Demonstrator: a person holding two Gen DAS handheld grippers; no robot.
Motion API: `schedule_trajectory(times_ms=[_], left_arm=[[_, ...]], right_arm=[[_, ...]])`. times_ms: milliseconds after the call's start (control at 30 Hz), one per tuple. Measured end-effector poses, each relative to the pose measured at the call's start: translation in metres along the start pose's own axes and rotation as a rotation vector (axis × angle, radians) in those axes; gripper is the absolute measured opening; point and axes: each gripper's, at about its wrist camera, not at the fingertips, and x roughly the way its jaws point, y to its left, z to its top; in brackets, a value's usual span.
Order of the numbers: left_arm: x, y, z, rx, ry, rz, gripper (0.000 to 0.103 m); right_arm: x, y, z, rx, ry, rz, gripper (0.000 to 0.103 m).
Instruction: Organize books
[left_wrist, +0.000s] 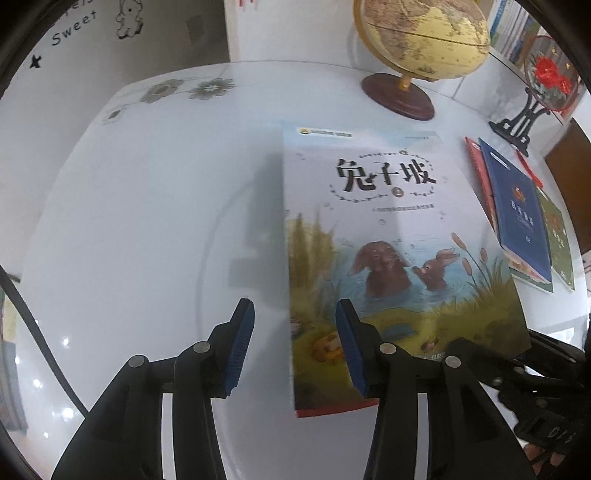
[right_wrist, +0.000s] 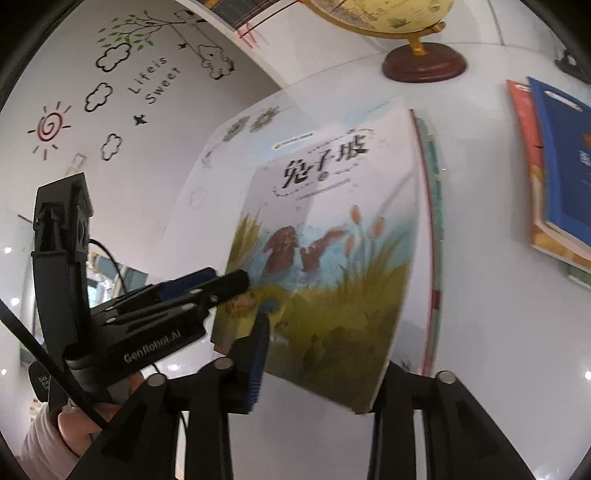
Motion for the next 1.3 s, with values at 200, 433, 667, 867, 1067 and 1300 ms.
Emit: schedule_trajectory(times_ms=[200,433,667,867,1067,1300], left_arm=[[-0.013,0.002,0.001,-0.037,-0.012,0.008,0.043],[-0.033,-0.013,0.003,-0.133,-0.033,-0.027,0.043],[-0.028,-0.071,0.000,-0.100,0.000,-0.090,0.043],[-0.019,-0.143,0.008,-0.004,0.039,-0.161,0.043],[-0.005,-0.205,0.019,0.064,0.077,-0.221,0.043],[0.014,-0.256,0.036,0.178,0.107,-0.241,0.043]], right_arm=[[-0.023,-0.011,-0.015,0.062,0.009,-0.038,0.040],[-0.050,-0.038,-0.033,0.078,0.032,-0.047,0.041],[-0.091,-0.088,-0.035,0.171,-0.001,-0.064,0.041],[-0.134,-0.140,-0.046,0.256,-0.051,-0.068,0.042],[-0.175,-0.195,-0.053,0.357,-0.116,-0.058,0.042],[-0.210,-0.242,-0.053,0.440,-0.206,-0.034,0.042]])
